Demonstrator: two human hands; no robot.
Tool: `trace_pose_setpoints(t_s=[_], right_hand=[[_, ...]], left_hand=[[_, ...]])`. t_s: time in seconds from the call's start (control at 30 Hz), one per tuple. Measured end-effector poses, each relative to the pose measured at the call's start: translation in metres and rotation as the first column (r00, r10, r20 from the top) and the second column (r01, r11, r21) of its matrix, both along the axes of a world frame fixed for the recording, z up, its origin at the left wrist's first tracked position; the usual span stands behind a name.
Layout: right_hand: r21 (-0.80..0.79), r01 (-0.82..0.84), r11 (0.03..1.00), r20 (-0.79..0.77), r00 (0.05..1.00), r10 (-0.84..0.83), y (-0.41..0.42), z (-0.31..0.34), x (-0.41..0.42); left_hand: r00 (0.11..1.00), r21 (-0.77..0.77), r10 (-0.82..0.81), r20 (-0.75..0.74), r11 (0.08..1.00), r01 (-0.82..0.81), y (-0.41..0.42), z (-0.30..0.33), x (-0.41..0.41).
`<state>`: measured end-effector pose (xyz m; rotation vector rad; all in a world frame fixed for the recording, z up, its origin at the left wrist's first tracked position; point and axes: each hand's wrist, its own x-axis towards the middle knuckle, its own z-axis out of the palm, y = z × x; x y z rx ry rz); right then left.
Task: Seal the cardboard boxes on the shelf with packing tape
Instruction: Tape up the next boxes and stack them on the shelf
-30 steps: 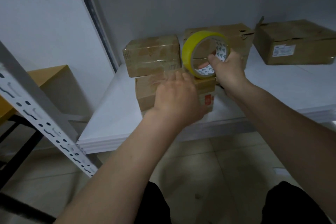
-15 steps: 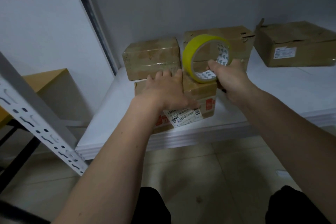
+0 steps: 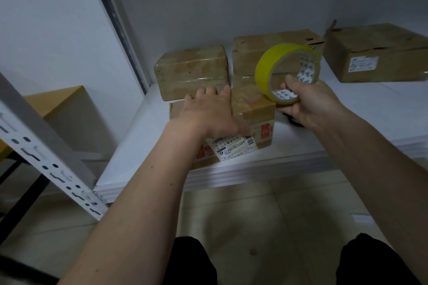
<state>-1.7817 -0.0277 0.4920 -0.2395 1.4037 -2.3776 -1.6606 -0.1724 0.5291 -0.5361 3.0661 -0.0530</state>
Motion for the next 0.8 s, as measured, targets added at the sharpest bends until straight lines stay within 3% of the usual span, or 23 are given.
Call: trace_pose_setpoints(t_s=[0.1, 0.27, 0.57, 0.67, 0.8], right_hand=[[-0.136, -0.027, 0.99, 0.141, 0.989, 0.046, 0.006, -0.013, -0.001], [-0.219, -0.041, 0.975, 0.234, 0.968, 0.093, 0.008, -0.025, 0.001], [-0.15, -0.047, 0.988, 0.218, 0.973, 0.079, 0.006, -0.051, 0.009], [-0.1, -0.054, 0.993, 0.247, 0.966, 0.078, 0.007, -0.046, 0.013], [-0.24, -0.04, 0.97, 0.177, 0.98, 0.085, 0.005, -0.007, 0.018]], left_hand=[[1.0, 0.002, -0.001, 0.016, 1.0, 0.001, 0.001, 0.0, -0.001], [1.0, 0.011, 0.004, 0.01, 1.0, -0.004, 0.001, 0.001, -0.002], [0.999, 0.11, 0.032, -0.006, 0.994, -0.031, -0.001, 0.005, -0.004], [0.992, 0.226, 0.041, -0.12, 0.974, -0.012, -0.005, 0.008, 0.0], [0.91, 0.384, 0.098, -0.402, 0.921, 0.07, -0.006, 0.013, 0.006]])
